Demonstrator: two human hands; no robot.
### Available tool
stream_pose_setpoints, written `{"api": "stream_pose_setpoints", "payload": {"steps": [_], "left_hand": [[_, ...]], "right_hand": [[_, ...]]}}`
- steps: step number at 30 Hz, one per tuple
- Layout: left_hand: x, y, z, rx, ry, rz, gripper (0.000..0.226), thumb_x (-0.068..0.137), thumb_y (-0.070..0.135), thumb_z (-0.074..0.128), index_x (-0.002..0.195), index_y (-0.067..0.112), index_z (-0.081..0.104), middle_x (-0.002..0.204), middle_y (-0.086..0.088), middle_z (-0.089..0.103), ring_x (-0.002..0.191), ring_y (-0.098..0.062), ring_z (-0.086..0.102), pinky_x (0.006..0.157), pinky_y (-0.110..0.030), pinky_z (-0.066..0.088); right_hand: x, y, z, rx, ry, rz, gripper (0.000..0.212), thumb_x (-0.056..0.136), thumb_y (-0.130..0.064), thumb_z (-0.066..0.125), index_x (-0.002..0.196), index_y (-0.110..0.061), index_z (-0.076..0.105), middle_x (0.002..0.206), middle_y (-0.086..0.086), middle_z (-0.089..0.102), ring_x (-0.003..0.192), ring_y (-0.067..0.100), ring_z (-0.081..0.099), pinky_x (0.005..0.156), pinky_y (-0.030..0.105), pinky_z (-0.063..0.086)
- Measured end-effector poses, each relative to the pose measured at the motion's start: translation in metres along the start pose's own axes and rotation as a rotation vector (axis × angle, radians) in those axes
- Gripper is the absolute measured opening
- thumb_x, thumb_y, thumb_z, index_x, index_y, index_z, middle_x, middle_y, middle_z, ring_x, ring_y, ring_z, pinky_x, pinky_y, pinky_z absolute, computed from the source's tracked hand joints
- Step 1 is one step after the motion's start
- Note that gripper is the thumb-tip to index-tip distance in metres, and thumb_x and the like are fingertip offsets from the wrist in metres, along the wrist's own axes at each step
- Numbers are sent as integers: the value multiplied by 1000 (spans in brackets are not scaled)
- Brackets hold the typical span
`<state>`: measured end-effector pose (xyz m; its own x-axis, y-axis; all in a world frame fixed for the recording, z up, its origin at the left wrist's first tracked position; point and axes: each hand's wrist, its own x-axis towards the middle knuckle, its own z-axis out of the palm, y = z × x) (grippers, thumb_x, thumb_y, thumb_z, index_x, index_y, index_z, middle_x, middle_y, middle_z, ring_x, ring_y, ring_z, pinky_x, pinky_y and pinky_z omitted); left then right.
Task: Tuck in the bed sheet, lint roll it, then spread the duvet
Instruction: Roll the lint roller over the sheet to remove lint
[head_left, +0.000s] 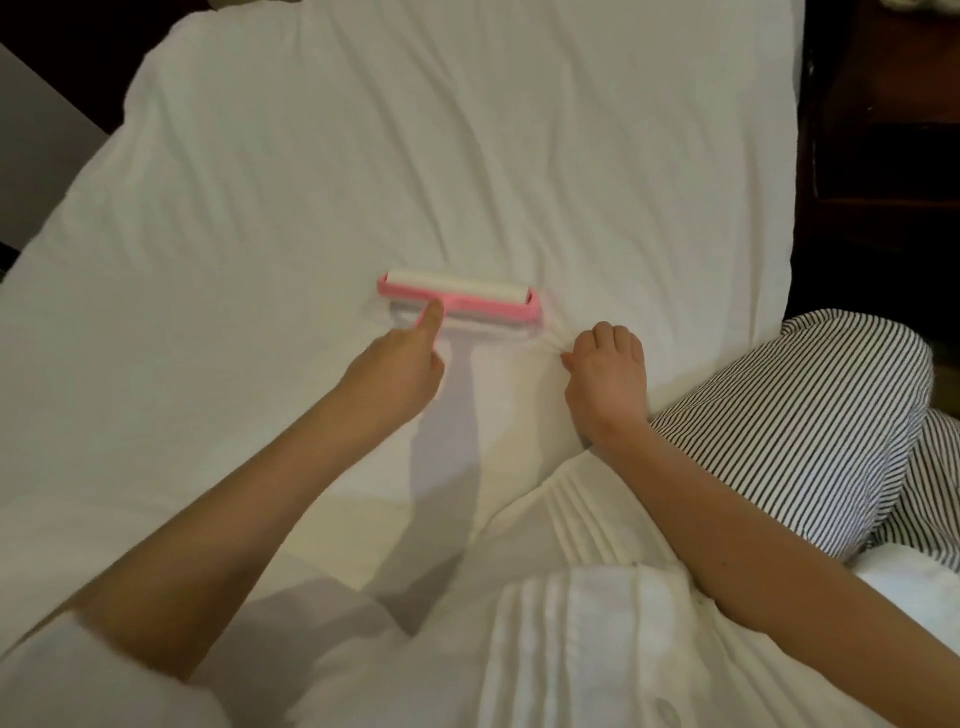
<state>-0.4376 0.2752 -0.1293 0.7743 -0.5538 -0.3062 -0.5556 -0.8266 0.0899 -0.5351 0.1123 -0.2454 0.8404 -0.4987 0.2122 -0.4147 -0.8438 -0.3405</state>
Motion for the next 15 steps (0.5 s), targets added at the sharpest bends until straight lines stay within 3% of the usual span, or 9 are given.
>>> {"api": "stream_pose_setpoints", "payload": {"steps": [2, 5, 8, 10, 13, 15], "left_hand": [[-45, -15, 7, 31, -52, 5, 64, 96, 16, 38, 151, 26, 7, 76, -10, 51, 73, -31, 54, 60, -30, 32], [-78, -23, 10, 28, -150, -2, 66, 96, 19, 36, 150, 33, 0, 64, 0, 43, 57, -15, 44, 54, -32, 33], [-49, -13, 6, 67, -108, -9, 64, 96, 17, 37, 151, 27, 5, 81, -10, 55, 76, -30, 56, 59, -30, 33], [-12, 1, 2, 85, -69, -34, 64, 96, 12, 36, 152, 21, 6, 98, -22, 58, 87, -34, 57, 63, -30, 32], [35, 19, -6, -1, -37, -50, 65, 95, 6, 33, 152, 19, 4, 90, -17, 49, 76, -28, 46, 61, -32, 31], [42, 20, -4, -22, -40, -39, 66, 96, 6, 32, 152, 20, 1, 83, -12, 43, 72, -26, 43, 60, -33, 30]], "right_hand": [[0, -1, 1, 13, -25, 26, 12, 68, -8, 58, 66, 3, 57, 68, 18, 55, 62, 34, 56, 67, 36, 40], [-1, -3, 1, 30, -17, 35, 14, 71, -9, 56, 67, 4, 58, 69, 18, 56, 63, 34, 56, 65, 35, 47], [-1, -2, -2, 16, -19, 31, 13, 76, -6, 55, 71, 5, 59, 73, 19, 56, 68, 36, 57, 68, 35, 46], [4, 7, -9, 25, -67, 184, 18, 90, -5, 48, 89, 8, 60, 93, 24, 57, 90, 39, 53, 80, 39, 36], [10, 30, -20, 88, -9, 351, 25, 98, -14, 41, 106, 5, 56, 112, 23, 53, 106, 37, 45, 90, 39, 30], [9, 32, -23, 181, 1, 325, 27, 97, -18, 44, 108, 3, 56, 114, 20, 53, 110, 36, 45, 94, 38, 30]]}}
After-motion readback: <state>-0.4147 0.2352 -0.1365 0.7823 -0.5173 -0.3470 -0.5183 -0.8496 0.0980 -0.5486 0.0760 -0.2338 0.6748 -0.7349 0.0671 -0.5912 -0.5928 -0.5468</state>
